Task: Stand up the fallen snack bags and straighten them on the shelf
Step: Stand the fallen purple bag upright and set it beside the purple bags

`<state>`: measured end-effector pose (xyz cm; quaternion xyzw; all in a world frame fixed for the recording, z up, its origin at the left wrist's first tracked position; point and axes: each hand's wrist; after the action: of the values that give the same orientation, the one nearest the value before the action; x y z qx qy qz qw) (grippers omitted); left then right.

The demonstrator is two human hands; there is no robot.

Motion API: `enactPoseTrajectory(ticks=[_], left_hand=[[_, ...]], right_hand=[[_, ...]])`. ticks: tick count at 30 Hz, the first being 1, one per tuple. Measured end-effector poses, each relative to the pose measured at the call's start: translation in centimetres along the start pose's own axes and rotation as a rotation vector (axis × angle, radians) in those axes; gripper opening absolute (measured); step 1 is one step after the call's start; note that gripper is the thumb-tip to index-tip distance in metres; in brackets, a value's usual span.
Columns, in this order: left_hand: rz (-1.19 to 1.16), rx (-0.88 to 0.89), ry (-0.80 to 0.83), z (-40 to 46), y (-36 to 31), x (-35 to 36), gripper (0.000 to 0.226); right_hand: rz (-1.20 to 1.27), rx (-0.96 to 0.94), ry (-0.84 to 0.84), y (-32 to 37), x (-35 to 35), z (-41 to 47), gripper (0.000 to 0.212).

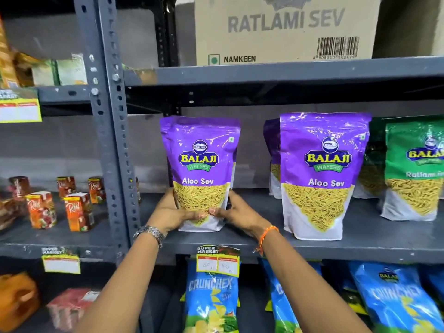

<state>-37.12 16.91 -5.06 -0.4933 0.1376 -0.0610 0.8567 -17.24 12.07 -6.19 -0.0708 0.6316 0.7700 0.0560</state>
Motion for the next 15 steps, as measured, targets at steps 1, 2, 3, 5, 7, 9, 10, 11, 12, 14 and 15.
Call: enactPoseTrajectory(ticks=[1,2,3,5,7,9,10,11,12,14,15], left_hand=[[-0.002,0.006,-0.017,-0.4,0.2,-0.2,0.074],[-0.004,0.02,-0.035,-0.7,0.4,-0.3,0.079],[-0.004,0.027,-0.038,-1.0,0.5,-0.5,0.084],[-0.014,0.021,-0.03,-1.4,0.5,-0.8,0.096],[-0.015,0.008,-0.024,-1.5,0.4,-0.9,0.109],[-0.025,0.006,-0.025,-1.5,0.3,-1.0,0.112],[-0.034,0.008,-0.025,-1.5,0.3,-1.0,0.113],[-0.03,0.015,-0.017,-1.6,0.3,-1.0,0.114],[-0.02,0.024,-0.009,-1.7,0.1,-1.0,0.117],[-0.001,0.034,-0.02,-2.3,-0.4,-1.1,0.13],[0.012,0.041,-0.047,-2.6,-0.7,-1.0,0.136]], right_hand=[[0.003,-0.006,-0.004,-0.1,0.1,-0.5,0.061],[0.006,-0.016,-0.008,-0.1,0.3,-0.9,0.061],[0.008,-0.025,-0.009,-0.1,0.4,-1.2,0.061],[0.004,-0.035,-0.003,0.2,0.6,-1.7,0.061],[0.008,-0.024,0.001,0.5,0.6,-1.9,0.061],[0.02,-0.001,0.008,0.6,0.6,-1.9,0.061],[0.025,0.008,0.009,0.7,0.6,-2.0,0.062],[0.025,0.018,0.01,0.9,0.7,-2.1,0.062],[0.022,0.026,0.008,1.2,0.8,-2.4,0.064],[0.01,0.038,-0.009,1.9,0.7,-3.3,0.071],[-0.001,0.038,-0.022,2.3,0.5,-4.0,0.078]])
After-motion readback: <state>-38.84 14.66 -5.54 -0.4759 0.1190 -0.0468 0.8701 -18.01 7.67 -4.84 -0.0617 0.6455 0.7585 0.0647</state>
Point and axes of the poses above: each hand's wrist, its own z-axis towards the middle knuckle, its own x-axis out of the palm, y = z × x, and after that the axes turned 10 degrees about x, right-handed
